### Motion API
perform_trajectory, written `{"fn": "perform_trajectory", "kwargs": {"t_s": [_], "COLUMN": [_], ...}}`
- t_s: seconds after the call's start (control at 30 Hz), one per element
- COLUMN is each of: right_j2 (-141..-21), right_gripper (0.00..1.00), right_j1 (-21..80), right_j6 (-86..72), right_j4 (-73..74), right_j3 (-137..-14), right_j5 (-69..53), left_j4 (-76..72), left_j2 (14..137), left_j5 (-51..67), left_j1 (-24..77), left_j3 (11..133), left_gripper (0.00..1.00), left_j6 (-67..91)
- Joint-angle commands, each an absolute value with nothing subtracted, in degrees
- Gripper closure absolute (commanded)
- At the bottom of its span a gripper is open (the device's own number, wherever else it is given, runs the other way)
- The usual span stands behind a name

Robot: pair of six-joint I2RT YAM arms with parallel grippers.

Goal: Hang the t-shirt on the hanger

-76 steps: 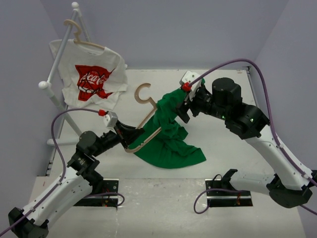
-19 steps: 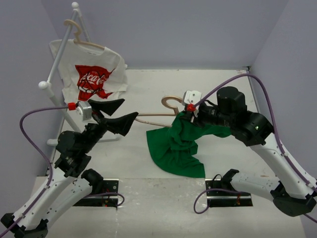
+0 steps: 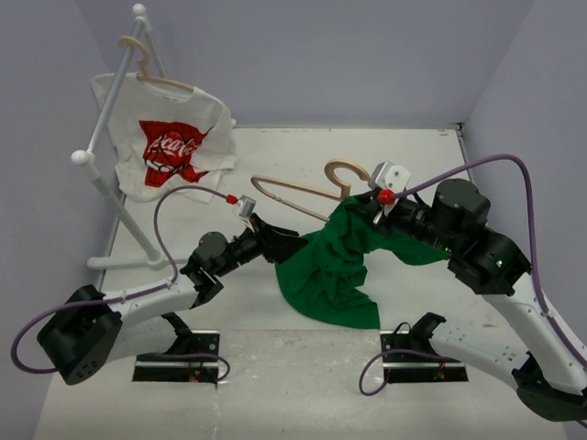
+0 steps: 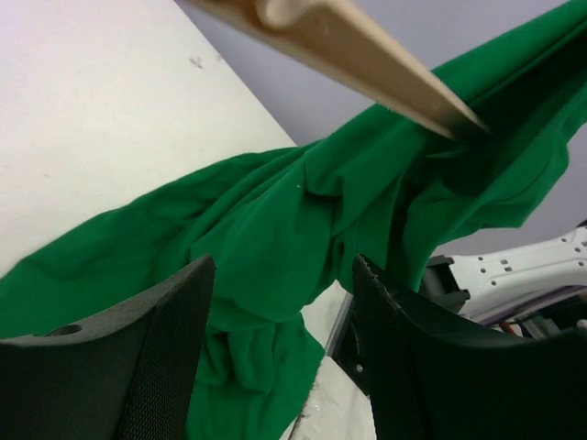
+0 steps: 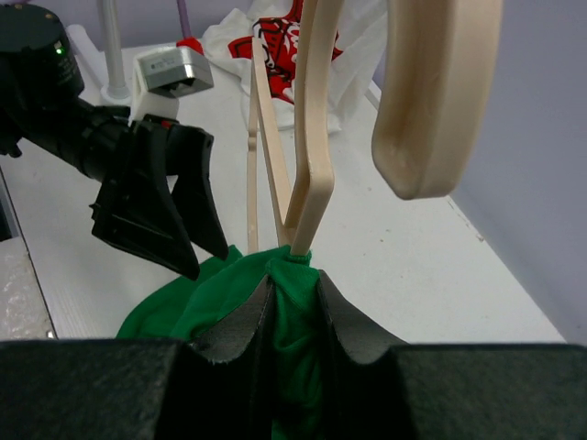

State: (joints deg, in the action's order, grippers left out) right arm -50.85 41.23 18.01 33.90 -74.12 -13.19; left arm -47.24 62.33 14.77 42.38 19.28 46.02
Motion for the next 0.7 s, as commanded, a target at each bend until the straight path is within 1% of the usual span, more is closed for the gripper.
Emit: {"fn": "perform_trajectory", "kwargs": {"t_s": [0.0, 0.2, 0.27, 0.3, 0.37, 0.47, 0.57, 0.67], "right_j2": [-49.22, -48.98, -49.18, -49.22, -49.31, -49.32, -49.31, -49.49], "right_gripper": [1.0, 1.0, 1.0, 1.0, 1.0, 1.0, 1.0, 1.0], "right_j1": [41.21, 41.13, 41.13, 41.13, 41.06, 41.13, 41.13, 41.13], "right_j6": [16.67, 16.05, 15.77, 15.73, 15.68, 15.27, 14.94, 14.86], "right_j4": [27.88, 27.96, 28.04, 28.04, 27.97, 27.96, 28.04, 28.21], "right_j3": [-73.83, -74.23, -74.71, -74.79, -74.96, -75.34, -75.76, -76.11], "right_j5": [-13.14, -12.53, -11.23, -10.76, -10.26, -10.56, -11.24, -11.6], "left_j4": [-62.47, -63.75, -66.61, -67.37, -67.69, -67.76, -67.85, -68.73], "left_j2": [68.87, 75.47, 77.67, 78.23, 79.47, 81.74, 83.74, 85.44], "left_j5": [17.74, 18.03, 18.85, 18.9, 18.84, 18.65, 18.89, 20.04], "left_j1": [45.34, 48.55, 49.76, 50.14, 50.94, 51.88, 52.2, 52.56], "left_j3": [23.76, 27.03, 27.56, 27.68, 28.07, 29.12, 29.87, 30.59], "left_gripper": [0.38, 0.47, 0.52, 0.53, 0.59, 0.64, 0.63, 0.48], "left_j6": [49.93, 50.3, 51.43, 51.72, 51.75, 51.78, 52.2, 52.55]}}
